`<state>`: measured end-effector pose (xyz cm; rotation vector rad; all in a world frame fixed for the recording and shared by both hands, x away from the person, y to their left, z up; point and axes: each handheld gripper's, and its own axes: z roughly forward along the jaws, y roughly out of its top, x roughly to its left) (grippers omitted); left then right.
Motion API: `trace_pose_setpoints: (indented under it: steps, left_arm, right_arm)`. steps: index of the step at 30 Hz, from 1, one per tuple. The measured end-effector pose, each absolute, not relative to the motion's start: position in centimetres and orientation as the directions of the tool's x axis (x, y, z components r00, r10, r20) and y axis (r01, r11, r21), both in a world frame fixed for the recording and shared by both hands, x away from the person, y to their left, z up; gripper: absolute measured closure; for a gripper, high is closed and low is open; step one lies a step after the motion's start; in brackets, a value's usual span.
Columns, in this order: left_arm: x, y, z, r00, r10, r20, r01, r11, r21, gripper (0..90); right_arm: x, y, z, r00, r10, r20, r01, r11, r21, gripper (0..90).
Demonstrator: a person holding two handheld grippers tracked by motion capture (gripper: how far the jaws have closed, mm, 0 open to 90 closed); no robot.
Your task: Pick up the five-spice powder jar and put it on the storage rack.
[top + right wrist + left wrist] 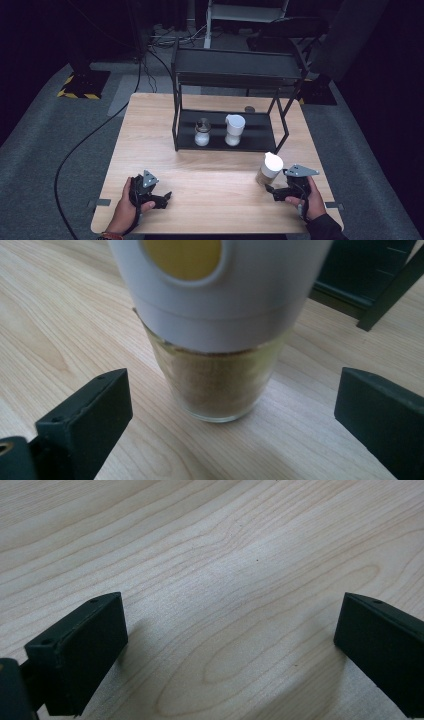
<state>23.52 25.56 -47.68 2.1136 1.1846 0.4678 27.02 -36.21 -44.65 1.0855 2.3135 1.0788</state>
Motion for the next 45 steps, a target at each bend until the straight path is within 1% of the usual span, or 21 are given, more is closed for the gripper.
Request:
trace_pose_setpoints:
  steps: [14, 20, 26, 31, 35, 40, 42, 45]
  left_arm:
    - [23.5, 25.6, -47.7, 0.526, 0.851, -0.01, 0.614, -0.371, 0.697, 0.6]
    - [23.5, 25.6, -47.7, 0.526, 0.851, -0.01, 0.614, -0.371, 0.697, 0.7]
    - [23.5, 25.6, -47.7, 0.526, 0.85, -0.01, 0.614, -0.371, 0.697, 0.6]
    - [23.5, 25.6, -47.7, 0.526, 0.85, -0.01, 0.614, -0.371, 0.697, 0.6]
    - [23.5, 25.6, -47.7, 0.526, 0.85, -0.01, 0.614, -0.371, 0.697, 0.6]
    - [23.5, 25.6, -47.7, 0.526, 0.85, -0.01, 0.614, -0.371, 0.697, 0.6]
    - [23.5, 25.6, -47.7, 0.526, 0.85, -0.01, 0.614, -0.371, 0.697, 0.6]
    - [23.5, 25.6, -47.7, 0.526, 0.85, -0.01, 0.614, -0.372, 0.697, 0.6]
  right_arm:
    - [27.0, -34.6, -45.1, -0.59, 0.808, -0.002, 0.483, 0.354, 0.801, 2.5]
    - [27.0, -34.0, -45.0, -0.59, 0.808, -0.012, 0.473, 0.357, 0.805, 2.8]
    - [27.2, -33.6, -44.4, -0.597, 0.801, -0.031, 0.462, 0.376, 0.803, 3.0]
    - [27.4, -33.6, -43.7, -0.597, 0.802, -0.029, 0.458, 0.37, 0.809, 3.2]
    - [27.6, -33.5, -43.3, -0.597, 0.801, -0.037, 0.456, 0.377, 0.806, 4.8]
    - [27.9, -33.2, -42.9, -0.603, 0.797, -0.039, 0.458, 0.385, 0.801, 10.6]
    - [27.9, -33.0, -42.7, -0.604, 0.796, -0.046, 0.455, 0.391, 0.8, 11.0]
    - [28.1, -32.8, -42.5, -0.605, 0.795, -0.045, 0.459, 0.394, 0.796, 15.3]
